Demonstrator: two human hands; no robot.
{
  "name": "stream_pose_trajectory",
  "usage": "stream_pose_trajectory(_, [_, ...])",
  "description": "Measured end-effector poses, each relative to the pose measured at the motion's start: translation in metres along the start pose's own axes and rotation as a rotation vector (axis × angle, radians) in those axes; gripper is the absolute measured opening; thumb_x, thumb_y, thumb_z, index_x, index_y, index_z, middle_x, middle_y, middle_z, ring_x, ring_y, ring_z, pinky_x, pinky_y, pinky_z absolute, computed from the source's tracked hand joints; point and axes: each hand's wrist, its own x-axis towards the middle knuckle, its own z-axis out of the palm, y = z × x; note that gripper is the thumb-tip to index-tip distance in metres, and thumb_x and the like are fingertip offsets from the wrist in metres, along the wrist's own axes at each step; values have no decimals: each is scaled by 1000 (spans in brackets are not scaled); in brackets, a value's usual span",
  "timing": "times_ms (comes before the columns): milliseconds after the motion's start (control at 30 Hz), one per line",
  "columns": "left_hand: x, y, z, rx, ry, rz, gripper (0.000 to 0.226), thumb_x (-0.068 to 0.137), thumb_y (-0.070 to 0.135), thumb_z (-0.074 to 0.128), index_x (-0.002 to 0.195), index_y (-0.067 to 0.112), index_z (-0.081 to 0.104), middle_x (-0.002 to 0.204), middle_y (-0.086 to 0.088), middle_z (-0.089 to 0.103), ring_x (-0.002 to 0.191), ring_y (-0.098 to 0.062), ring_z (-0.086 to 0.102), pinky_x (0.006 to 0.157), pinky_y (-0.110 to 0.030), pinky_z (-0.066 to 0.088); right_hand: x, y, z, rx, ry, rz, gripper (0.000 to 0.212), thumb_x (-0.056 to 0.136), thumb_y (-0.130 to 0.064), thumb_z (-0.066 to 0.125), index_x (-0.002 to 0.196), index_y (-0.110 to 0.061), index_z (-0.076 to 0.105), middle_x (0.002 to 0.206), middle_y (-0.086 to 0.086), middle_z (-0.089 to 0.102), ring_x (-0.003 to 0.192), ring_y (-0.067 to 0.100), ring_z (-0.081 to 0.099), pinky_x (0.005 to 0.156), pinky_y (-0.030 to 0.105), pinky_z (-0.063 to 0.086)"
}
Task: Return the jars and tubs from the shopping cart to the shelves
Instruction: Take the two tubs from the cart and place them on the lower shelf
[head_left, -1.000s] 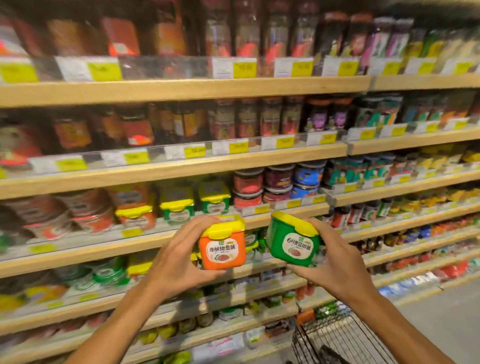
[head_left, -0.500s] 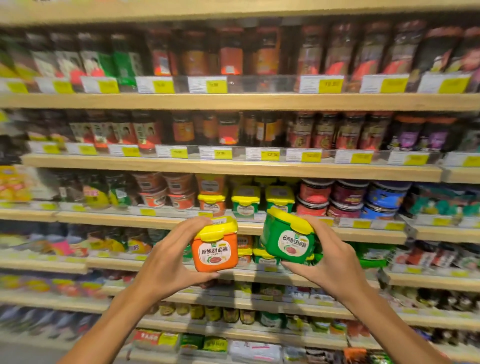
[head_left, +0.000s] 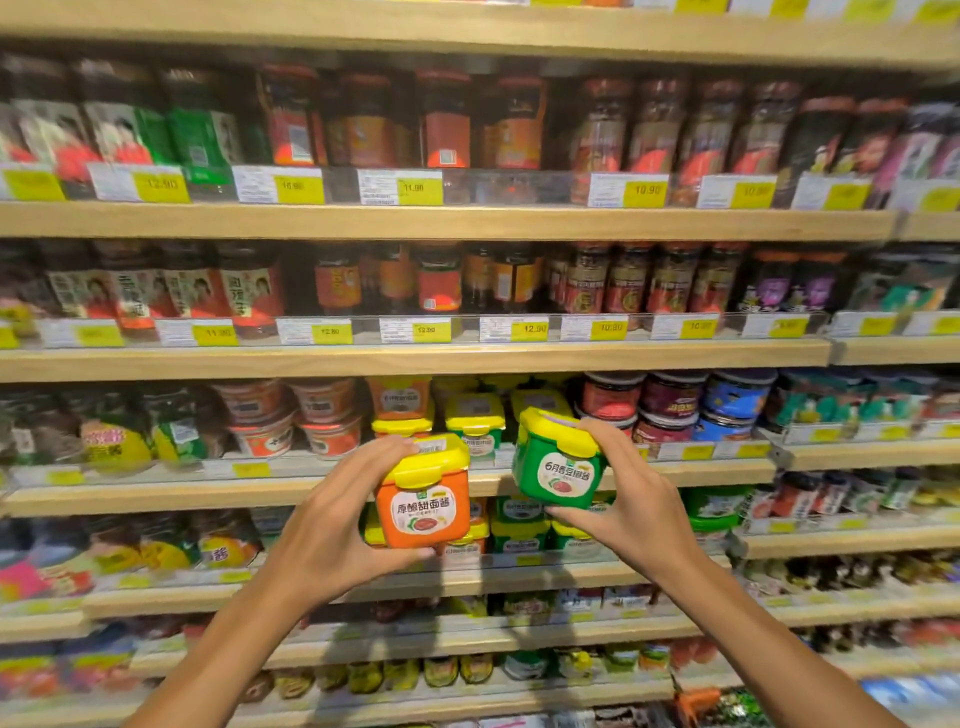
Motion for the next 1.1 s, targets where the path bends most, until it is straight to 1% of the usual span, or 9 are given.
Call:
stream_pose_trajectory(67, [4,-7,5,-15,-2,25,98,68,57,84,148,24,39,153,11,40,142,-8,40,111,-31,42,-1,3,5,-23,25,13,95,67,-44,90,144,-34,35,146,-14,46,118,5,55,75,17,52])
stream_pose_trajectory(200, [13,-20,17,-36,-4,87,98,67,52,85,148,22,40,153,10,41,142,-9,40,111,-36,43,-2,12,19,-80,77,1,96,67,-41,90,146,-27,37,149,-9,46,125,10,54,78,30,58])
stream_pose_trajectory(467, [17,-37,48,-37,46,158,96,67,44,90,146,13,44,153,3,44,144,-15,39,112,-43,42,9,44,47,-64,121,-34,94,71,-40,88,149,-27,36,155,-6,39,132,13,50,88,39,60])
stream_pose_trajectory(600, [15,-45,60,-8,46,171,97,65,42,91,146,13,44,153,3,44,144,-16,40,111,-44,43,21,59,59,-66,133,-47,94,72,-37,88,150,-26,36,158,-5,36,136,16,47,97,42,55])
stream_pose_trajectory(767, [19,-52,68,14,51,188,98,67,44,89,147,16,42,155,6,41,145,-15,38,111,-42,43,45,69,71,-98,133,-121,91,76,-30,86,151,-21,35,161,-6,30,132,19,51,77,36,59])
stream_pose_trajectory(900, [24,-53,73,19,61,196,98,65,41,90,146,13,43,155,4,41,145,-16,38,111,-43,42,63,80,81,-142,127,-148,89,75,-27,86,150,-19,38,159,0,32,108,29,64,72,25,47])
stream_pose_trajectory(1033, [28,-54,76,24,70,205,97,66,42,90,146,11,44,155,3,41,145,-17,38,112,-42,42,78,94,89,-140,101,-136,90,78,-27,84,151,-24,32,157,4,32,114,33,60,73,41,54])
stream_pose_trajectory(1067, [28,-55,77,28,68,206,97,66,42,90,146,11,44,154,2,42,145,-18,39,112,-42,42,81,96,90,-138,91,-128,89,79,-27,84,151,-25,31,154,5,34,107,33,62,67,40,50])
stream_pose_trajectory(1100, [29,-54,78,30,66,206,97,66,42,90,145,10,44,154,2,42,145,-18,39,112,-43,42,84,98,90,-134,79,-123,88,80,-27,83,151,-24,31,148,4,37,97,29,62,62,33,44])
